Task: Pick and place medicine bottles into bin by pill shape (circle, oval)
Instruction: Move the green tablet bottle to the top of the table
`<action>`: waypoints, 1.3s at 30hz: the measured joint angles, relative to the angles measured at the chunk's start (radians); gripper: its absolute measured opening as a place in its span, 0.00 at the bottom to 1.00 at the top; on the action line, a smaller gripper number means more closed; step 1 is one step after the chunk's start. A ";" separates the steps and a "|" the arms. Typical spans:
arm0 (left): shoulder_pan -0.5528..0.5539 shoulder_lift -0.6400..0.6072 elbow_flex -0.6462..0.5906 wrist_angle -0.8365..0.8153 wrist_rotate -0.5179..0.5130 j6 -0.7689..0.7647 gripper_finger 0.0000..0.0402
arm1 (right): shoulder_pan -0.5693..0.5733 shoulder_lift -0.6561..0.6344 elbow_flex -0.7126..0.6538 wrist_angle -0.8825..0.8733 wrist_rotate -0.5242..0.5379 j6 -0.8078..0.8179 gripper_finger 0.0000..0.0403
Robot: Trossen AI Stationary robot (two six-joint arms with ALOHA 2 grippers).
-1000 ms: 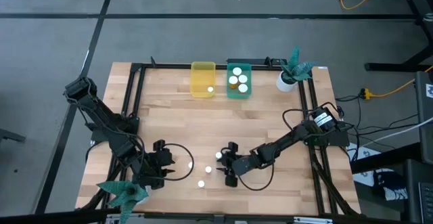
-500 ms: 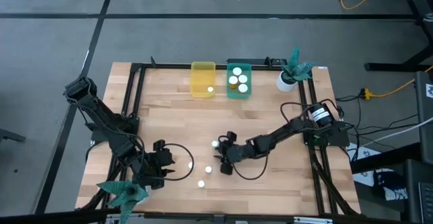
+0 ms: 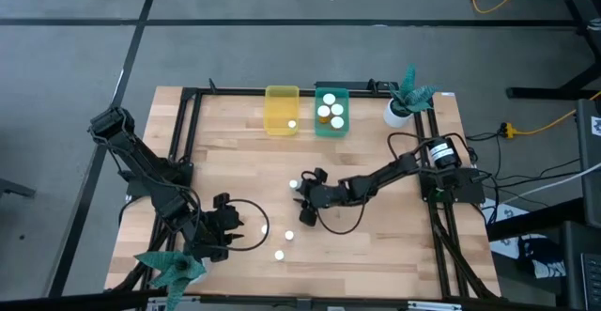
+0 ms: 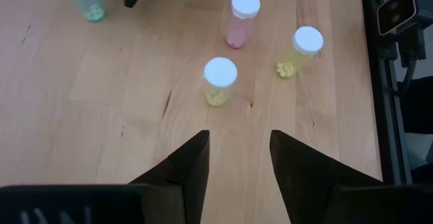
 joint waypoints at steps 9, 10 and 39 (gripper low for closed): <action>0.000 0.000 0.000 0.000 -0.001 -0.001 0.37 | -0.052 0.000 -0.001 0.022 0.000 0.000 0.39; 0.000 0.000 0.000 0.000 -0.001 -0.001 0.37 | -0.056 0.000 -0.001 0.028 0.000 0.000 0.39; 0.000 0.000 0.000 0.004 -0.004 -0.004 0.37 | -0.218 -0.001 -0.001 0.061 0.017 -0.059 0.39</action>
